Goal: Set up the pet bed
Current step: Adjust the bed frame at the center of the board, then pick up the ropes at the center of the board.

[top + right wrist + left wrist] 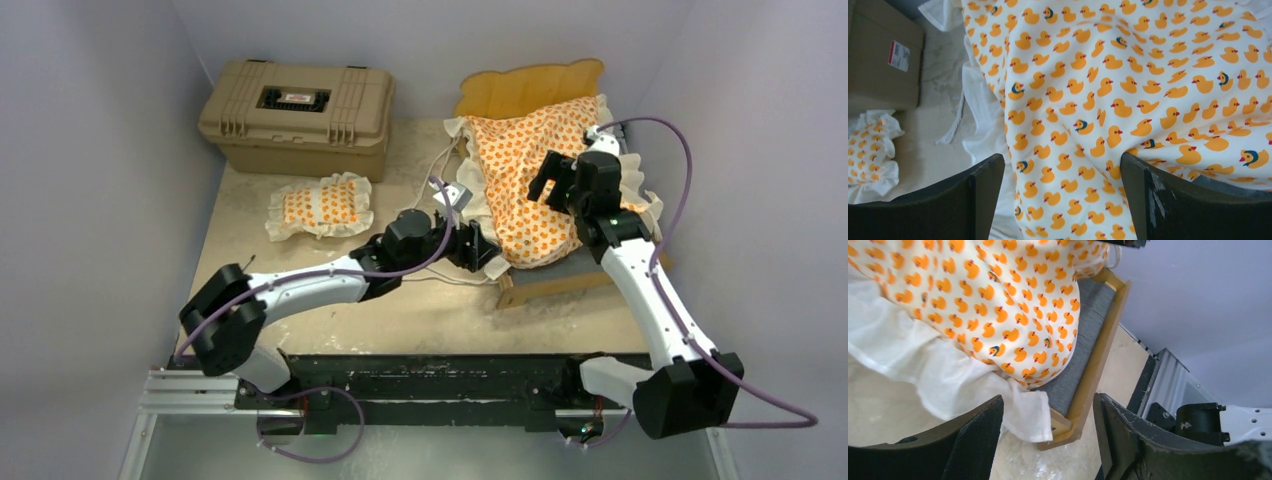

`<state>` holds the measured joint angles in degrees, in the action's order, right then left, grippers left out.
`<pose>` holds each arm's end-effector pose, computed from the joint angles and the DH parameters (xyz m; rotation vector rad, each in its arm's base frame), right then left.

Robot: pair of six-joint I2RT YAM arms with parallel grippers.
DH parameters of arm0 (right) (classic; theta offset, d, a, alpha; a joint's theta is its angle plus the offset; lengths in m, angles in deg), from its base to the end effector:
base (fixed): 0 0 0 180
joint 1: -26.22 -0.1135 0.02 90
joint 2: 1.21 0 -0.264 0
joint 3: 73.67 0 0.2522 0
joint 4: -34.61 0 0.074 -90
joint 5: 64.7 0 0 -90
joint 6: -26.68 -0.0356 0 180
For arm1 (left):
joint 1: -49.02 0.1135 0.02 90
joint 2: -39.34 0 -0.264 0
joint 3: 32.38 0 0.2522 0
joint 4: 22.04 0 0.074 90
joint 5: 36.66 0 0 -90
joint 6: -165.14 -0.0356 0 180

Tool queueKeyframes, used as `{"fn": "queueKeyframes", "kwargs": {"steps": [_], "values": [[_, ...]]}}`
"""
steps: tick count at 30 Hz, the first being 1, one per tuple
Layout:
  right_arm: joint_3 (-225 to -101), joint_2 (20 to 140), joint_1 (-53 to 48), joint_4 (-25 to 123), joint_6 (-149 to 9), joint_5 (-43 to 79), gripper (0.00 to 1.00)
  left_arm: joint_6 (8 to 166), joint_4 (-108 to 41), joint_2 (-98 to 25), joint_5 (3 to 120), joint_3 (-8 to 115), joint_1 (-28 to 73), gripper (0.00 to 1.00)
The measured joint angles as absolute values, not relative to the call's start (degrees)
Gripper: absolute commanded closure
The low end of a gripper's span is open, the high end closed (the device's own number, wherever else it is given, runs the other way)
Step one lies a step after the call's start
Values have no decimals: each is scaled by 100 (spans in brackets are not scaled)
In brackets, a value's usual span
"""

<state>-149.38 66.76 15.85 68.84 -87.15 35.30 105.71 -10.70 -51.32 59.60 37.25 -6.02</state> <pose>0.2652 0.0422 0.3435 0.3468 2.0015 0.1995 0.2067 -0.3024 0.2686 0.4863 1.8306 -1.1606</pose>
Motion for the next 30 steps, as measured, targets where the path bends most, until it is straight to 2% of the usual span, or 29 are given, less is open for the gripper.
{"fn": "queueKeyframes", "kwargs": {"steps": [4,7,15,26,30], "values": [[-14757,6354,1585,7271,-8693,3301,13,9952,-1292,-4561,5761,3435,-574,35],[-14506,6232,1580,7483,-8722,3019,12,9611,-1286,-4607,5822,3216,-576,36],[-14184,5795,1574,7761,-8991,2702,12,8623,-639,-5654,6176,2654,-677,38],[-14213,5760,1574,7612,-9037,2547,11,7305,377,-6917,6060,2772,-729,40],[-14213,5758,1574,7603,-9037,2514,10,7069,425,-7320,6130,2987,-731,45]]}}
